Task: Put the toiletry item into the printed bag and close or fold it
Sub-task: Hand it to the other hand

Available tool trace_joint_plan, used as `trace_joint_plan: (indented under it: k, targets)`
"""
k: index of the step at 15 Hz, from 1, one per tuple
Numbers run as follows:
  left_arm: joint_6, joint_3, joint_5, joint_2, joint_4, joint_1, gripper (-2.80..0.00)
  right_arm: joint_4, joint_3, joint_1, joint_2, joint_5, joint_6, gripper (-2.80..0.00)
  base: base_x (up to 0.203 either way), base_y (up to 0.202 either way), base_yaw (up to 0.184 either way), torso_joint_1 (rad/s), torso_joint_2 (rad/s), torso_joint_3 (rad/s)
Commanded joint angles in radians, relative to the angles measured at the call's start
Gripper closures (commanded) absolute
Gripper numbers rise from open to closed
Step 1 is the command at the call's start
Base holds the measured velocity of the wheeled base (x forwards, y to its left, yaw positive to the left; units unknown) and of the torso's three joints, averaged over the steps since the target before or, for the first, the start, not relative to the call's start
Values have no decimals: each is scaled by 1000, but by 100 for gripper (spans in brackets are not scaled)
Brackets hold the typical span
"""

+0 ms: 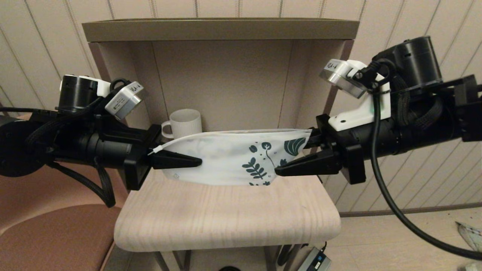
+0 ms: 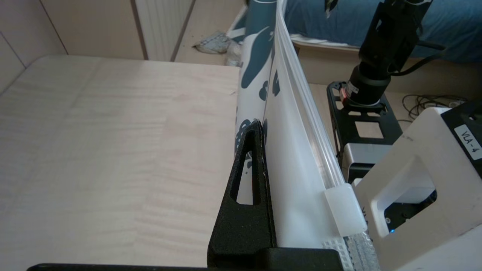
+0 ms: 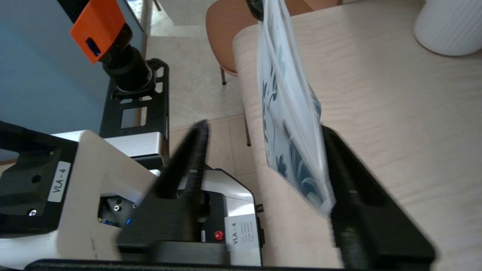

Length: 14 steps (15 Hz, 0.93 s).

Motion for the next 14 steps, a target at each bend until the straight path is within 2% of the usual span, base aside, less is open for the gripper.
trace_joint_plan:
  k: [1,4,8,12,14]
  targets:
    - [3,3,-6,10,-1,-3,0,1,-12,-5,-1,5,-2,-280,0,0,0,0,0,0]
    - [5,4,-4,31,-1,-12,0,9,-57,-18,-10,1,1,-280,0,0,0,0,0,0]
    - [3,5,2,46,2,-62,0,36,-117,-21,-10,0,10,-280,0,0,0,0,0,0]
    - [-1,-34,5,81,7,-98,0,107,-239,59,59,-39,47,-280,0,0,0,0,0,0]
    - [-4,-93,34,102,54,-110,0,146,-281,98,102,-45,50,-280,0,0,0,0,0,0]
